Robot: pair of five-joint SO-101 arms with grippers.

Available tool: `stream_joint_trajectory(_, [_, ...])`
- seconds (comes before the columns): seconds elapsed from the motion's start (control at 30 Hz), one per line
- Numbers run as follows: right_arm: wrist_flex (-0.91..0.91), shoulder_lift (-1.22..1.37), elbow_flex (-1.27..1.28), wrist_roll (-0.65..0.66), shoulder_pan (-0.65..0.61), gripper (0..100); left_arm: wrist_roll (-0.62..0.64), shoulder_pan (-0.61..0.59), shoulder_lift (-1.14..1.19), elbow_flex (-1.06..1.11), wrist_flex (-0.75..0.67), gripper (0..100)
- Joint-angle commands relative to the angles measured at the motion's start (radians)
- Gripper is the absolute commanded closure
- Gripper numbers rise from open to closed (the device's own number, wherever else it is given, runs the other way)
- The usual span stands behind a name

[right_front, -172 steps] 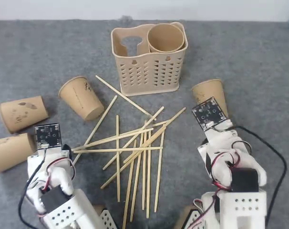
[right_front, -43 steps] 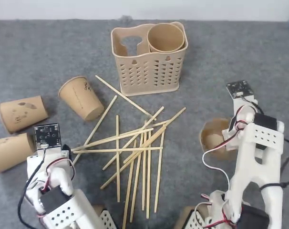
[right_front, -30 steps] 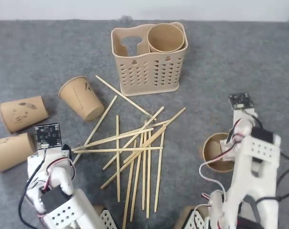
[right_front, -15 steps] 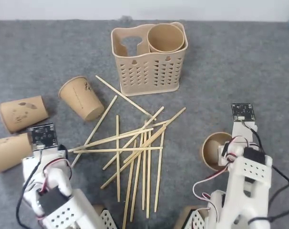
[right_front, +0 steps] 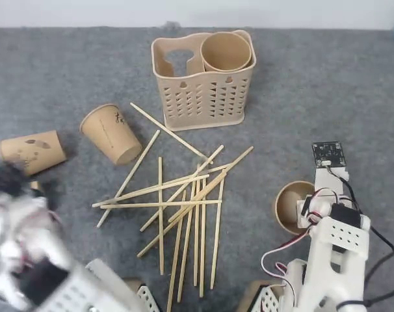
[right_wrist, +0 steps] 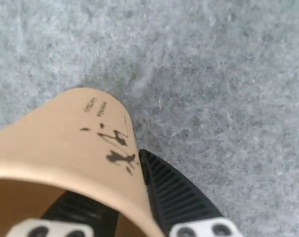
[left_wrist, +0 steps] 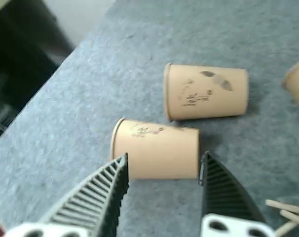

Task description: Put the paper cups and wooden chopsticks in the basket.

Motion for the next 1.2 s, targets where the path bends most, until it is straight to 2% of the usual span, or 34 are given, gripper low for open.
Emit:
stream_joint_trajectory(0.0, [-0.016,-0.012,0.015,0.021,0.010,99.1,-0.011,-0.126,0.480,-0.254,-0.040,78])
stream_joint_trajectory(0.27, [-0.016,-0.012,0.015,0.025,0.007,99.1,-0.006,-0.325,1.008,-0.608,-0.040,78])
stream_joint_trajectory(0.47, [-0.016,-0.010,0.018,0.061,0.007,99.1,-0.006,-0.390,1.212,-0.685,-0.048,79])
stream_joint_trajectory(0.53, [-0.018,-0.015,0.023,0.063,0.005,99.1,0.002,-0.400,1.260,-0.710,-0.069,82])
stream_joint_trajectory(0.63, [-0.018,-0.015,0.025,0.063,0.005,99.1,0.095,-0.402,1.330,-0.733,-0.081,91])
stream_joint_trajectory(0.7, [-0.018,-0.015,0.025,0.063,0.005,99.1,0.107,-0.396,1.376,-0.751,-0.104,99])
stream_joint_trajectory(0.87, [-0.018,-0.015,0.025,0.064,0.005,99.1,0.118,-0.367,1.484,-0.780,-0.123,99])
stream_joint_trajectory(1.1, [-0.018,-0.015,0.025,0.064,0.005,99.1,0.224,-0.239,1.577,-0.785,-0.123,99])
stream_joint_trajectory(1.17, [-0.018,-0.015,0.025,0.064,0.005,99.1,0.296,-0.204,1.577,-0.786,-0.121,99])
